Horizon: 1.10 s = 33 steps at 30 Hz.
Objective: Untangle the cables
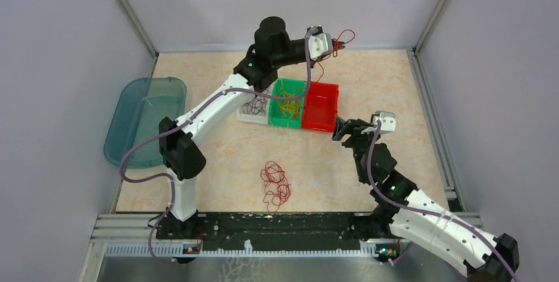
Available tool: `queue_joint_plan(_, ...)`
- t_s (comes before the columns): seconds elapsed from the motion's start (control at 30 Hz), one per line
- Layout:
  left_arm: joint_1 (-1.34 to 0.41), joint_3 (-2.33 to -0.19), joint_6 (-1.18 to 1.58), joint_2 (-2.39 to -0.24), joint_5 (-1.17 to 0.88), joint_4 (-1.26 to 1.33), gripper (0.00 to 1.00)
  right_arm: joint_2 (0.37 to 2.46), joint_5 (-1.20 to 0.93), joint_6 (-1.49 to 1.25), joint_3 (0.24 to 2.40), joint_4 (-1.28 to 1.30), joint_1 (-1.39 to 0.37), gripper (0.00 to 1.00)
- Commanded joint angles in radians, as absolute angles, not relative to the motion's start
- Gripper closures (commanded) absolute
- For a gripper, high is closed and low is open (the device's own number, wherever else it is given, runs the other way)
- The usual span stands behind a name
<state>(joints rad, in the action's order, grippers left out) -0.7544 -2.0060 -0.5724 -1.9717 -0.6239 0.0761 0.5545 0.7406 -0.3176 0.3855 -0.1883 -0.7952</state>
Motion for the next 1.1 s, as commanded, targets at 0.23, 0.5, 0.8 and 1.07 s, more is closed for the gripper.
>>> queue_joint_plan(0.23,-0.813,-1.956,-0.634,-1.877,-0.588,0.136,1.00,0.532,0.755,-0.344,0.398,-0.194,-0.790,0.29)
queue_joint_plan(0.5,-0.822,-1.950,-0.746,-1.965,-0.463,0.225,1.00,0.515,0.768,-0.350,0.390,-0.185,-0.790,0.29)
queue_joint_plan(0.8,-0.823,-1.952,-0.703,-2.026,-0.417,0.330,1.00,0.484,0.787,-0.346,0.363,-0.185,-0.790,0.29)
queue_joint_plan(1.07,-0.844,-2.007,-0.691,-2.084,-0.287,0.229,1.00,0.479,0.794,-0.324,0.358,-0.181,-0.790,0.28)
